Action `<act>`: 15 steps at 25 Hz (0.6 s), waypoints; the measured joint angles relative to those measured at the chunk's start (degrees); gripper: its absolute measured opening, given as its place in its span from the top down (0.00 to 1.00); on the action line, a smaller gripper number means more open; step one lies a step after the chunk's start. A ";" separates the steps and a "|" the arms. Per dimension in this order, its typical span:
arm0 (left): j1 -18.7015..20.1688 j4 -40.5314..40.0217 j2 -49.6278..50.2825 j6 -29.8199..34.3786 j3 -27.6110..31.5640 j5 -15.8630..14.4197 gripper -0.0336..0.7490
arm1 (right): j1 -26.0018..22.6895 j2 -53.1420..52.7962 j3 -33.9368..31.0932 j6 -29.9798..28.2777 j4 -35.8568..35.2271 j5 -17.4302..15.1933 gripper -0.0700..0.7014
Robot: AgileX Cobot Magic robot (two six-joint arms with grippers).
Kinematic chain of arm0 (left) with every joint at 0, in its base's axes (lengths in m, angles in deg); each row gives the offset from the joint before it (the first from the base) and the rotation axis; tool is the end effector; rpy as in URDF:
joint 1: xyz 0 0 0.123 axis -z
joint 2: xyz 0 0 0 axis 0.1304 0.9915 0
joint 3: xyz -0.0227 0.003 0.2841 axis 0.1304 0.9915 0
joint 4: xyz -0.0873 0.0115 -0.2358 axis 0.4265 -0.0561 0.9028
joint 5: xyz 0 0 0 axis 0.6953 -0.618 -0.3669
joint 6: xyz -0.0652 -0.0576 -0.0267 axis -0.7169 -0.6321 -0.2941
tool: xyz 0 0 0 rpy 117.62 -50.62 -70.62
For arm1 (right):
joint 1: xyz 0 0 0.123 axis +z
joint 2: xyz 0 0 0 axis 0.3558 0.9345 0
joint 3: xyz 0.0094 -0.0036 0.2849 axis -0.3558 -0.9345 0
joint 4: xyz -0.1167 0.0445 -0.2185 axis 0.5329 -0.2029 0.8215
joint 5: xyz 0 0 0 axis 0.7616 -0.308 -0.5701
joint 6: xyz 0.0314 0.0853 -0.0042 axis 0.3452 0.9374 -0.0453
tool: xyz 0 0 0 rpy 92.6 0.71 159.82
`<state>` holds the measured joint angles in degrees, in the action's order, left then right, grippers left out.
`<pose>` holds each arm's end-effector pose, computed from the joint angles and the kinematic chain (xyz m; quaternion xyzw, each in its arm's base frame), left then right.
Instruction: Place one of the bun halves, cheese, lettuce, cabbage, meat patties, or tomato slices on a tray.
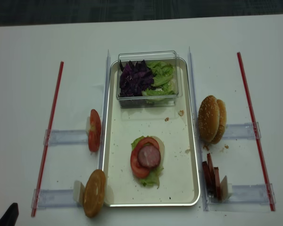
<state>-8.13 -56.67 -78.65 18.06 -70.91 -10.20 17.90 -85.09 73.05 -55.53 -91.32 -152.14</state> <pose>-0.0120 -0.0029 0.2646 0.0322 0.8811 0.0054 0.4718 -0.0078 0.0037 0.2665 0.0131 0.8712 0.0028 0.4907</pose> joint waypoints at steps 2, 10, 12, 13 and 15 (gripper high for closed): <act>0.00 0.00 0.00 0.00 0.00 0.00 0.33 | 0.00 0.00 0.00 0.00 0.00 0.00 0.05; 0.00 0.00 0.00 0.00 0.00 0.00 0.33 | 0.00 0.00 0.00 0.00 0.00 0.00 0.05; 0.00 0.00 0.00 0.00 0.00 0.00 0.33 | 0.00 0.00 0.00 0.00 0.00 0.00 0.05; 0.00 0.00 0.00 0.00 0.00 0.00 0.33 | 0.00 0.00 0.00 0.00 0.00 0.00 0.05; 0.00 0.00 0.00 0.00 0.00 0.00 0.33 | 0.00 0.00 0.00 0.00 0.00 0.00 0.05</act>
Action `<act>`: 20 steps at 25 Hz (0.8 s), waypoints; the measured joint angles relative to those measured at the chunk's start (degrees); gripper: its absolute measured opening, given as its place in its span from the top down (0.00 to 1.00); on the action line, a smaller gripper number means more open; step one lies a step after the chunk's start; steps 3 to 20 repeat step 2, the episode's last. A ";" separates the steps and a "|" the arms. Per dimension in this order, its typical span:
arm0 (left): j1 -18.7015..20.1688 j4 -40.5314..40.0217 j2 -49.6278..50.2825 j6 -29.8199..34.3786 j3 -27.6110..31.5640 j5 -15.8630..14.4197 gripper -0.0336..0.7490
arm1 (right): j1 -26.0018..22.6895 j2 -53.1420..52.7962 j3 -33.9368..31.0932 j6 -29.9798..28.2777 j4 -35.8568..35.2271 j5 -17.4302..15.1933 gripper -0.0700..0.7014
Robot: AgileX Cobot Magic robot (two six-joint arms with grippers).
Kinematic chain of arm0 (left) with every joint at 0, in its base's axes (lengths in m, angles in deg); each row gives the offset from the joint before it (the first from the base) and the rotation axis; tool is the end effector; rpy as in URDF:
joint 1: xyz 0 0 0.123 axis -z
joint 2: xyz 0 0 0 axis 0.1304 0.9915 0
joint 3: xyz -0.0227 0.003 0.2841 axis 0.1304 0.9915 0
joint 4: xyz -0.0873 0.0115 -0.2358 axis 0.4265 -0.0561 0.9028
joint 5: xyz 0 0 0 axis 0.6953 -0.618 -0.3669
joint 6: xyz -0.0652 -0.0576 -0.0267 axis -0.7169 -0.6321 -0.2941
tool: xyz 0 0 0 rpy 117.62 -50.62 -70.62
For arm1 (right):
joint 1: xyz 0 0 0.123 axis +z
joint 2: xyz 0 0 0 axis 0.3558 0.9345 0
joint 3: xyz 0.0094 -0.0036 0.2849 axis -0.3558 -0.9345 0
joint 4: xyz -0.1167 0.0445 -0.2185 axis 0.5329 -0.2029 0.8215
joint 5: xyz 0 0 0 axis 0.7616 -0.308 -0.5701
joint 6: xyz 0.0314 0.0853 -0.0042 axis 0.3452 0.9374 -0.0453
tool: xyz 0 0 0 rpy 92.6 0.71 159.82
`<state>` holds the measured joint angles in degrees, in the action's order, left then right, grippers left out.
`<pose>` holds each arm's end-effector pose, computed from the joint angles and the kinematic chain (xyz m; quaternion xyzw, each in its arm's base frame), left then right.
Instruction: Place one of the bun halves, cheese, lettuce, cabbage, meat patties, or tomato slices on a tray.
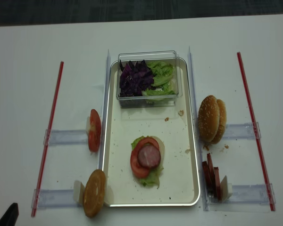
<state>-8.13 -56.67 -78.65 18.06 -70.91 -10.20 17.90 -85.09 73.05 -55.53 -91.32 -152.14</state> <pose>-0.0120 -0.0029 0.2646 0.0322 0.8811 0.0054 0.4718 -0.0078 0.0037 0.2665 0.0131 0.8712 0.0028 0.4907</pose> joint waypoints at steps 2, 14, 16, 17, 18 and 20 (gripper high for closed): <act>0.00 0.00 0.00 0.00 0.00 0.00 0.33 | 0.00 0.00 0.00 0.00 0.00 0.00 0.05; 0.00 0.00 0.00 0.00 0.00 0.00 0.33 | 0.00 0.00 0.00 0.00 0.00 0.00 0.05; 0.00 0.00 0.00 0.00 0.00 0.00 0.33 | 0.00 0.00 0.00 0.00 0.00 0.00 0.05; 0.00 0.00 0.00 0.00 0.00 0.00 0.33 | 0.00 0.00 0.00 0.00 0.00 0.00 0.05; 0.00 0.00 0.00 0.00 0.00 0.00 0.33 | 0.00 0.00 0.00 0.00 0.00 0.00 0.05; 0.00 0.00 0.00 0.00 0.00 0.00 0.33 | 0.00 0.00 0.00 0.00 0.00 0.00 0.05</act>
